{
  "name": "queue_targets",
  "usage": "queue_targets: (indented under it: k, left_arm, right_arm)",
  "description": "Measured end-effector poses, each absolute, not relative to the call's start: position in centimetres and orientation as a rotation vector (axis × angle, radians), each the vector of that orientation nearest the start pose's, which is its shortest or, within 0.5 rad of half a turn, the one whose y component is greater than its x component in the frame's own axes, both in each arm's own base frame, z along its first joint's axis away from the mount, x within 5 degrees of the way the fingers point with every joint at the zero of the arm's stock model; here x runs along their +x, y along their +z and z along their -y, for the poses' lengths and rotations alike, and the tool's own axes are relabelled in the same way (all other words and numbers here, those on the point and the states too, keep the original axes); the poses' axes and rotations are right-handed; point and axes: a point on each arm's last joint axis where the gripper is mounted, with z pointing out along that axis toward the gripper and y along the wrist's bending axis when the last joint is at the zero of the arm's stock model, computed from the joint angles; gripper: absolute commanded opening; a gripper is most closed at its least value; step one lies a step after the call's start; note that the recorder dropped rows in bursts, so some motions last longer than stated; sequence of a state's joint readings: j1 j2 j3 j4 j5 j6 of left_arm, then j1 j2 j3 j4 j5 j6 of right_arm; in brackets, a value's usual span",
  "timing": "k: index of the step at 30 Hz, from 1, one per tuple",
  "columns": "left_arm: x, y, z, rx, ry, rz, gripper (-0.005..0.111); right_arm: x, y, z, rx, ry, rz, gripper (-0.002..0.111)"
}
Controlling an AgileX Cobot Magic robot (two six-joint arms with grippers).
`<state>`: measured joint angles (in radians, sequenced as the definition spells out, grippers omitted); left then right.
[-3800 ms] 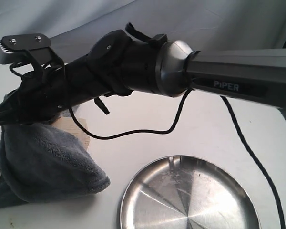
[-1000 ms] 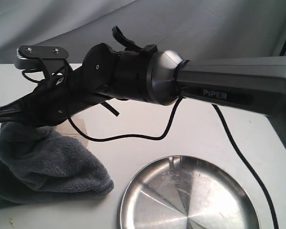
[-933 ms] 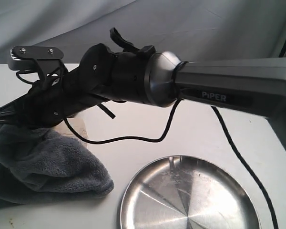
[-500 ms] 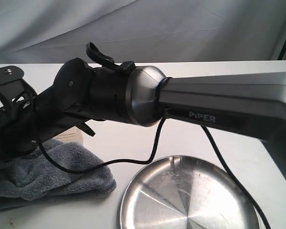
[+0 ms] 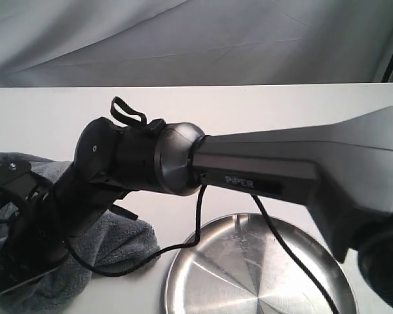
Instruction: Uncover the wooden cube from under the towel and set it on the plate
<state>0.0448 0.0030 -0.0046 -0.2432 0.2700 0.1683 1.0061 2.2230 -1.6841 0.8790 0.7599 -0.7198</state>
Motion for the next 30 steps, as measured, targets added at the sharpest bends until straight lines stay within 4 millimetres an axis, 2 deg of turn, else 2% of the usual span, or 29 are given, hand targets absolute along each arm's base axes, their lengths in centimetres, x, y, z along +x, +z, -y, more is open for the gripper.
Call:
queue_targets:
  k: [7, 9, 12, 16, 20, 26, 30]
  left_arm:
    - [5.5, 19.1, 0.3, -0.05, -0.072, -1.744, 0.0]
    - [5.5, 19.1, 0.3, -0.05, -0.072, -1.744, 0.0]
    - [5.5, 19.1, 0.3, -0.05, -0.072, -1.744, 0.0]
    - [5.5, 19.1, 0.3, -0.05, -0.072, -1.744, 0.0]
    - [5.5, 19.1, 0.3, -0.05, -0.072, -1.744, 0.0]
    - [5.5, 19.1, 0.3, -0.05, -0.072, -1.744, 0.0]
    - [5.5, 19.1, 0.3, -0.05, -0.072, -1.744, 0.0]
  right_arm:
    - [21.3, 14.0, -43.0, -1.576, 1.056, -2.328, 0.001]
    - [21.4, 13.8, -43.0, -1.583, 1.043, -2.329, 0.009]
    - [21.4, 13.9, -43.0, -1.583, 1.044, -2.326, 0.028]
    - [21.3, 15.5, -42.9, -1.576, 1.053, -2.29, 0.051]
    - [21.2, 17.7, -42.8, -1.564, 1.065, -2.237, 0.066]
    - [21.0, 20.4, -42.4, -1.556, 1.068, -2.177, 0.08]
    - [21.4, 21.9, -42.1, -1.527, 1.001, -2.129, 0.081]
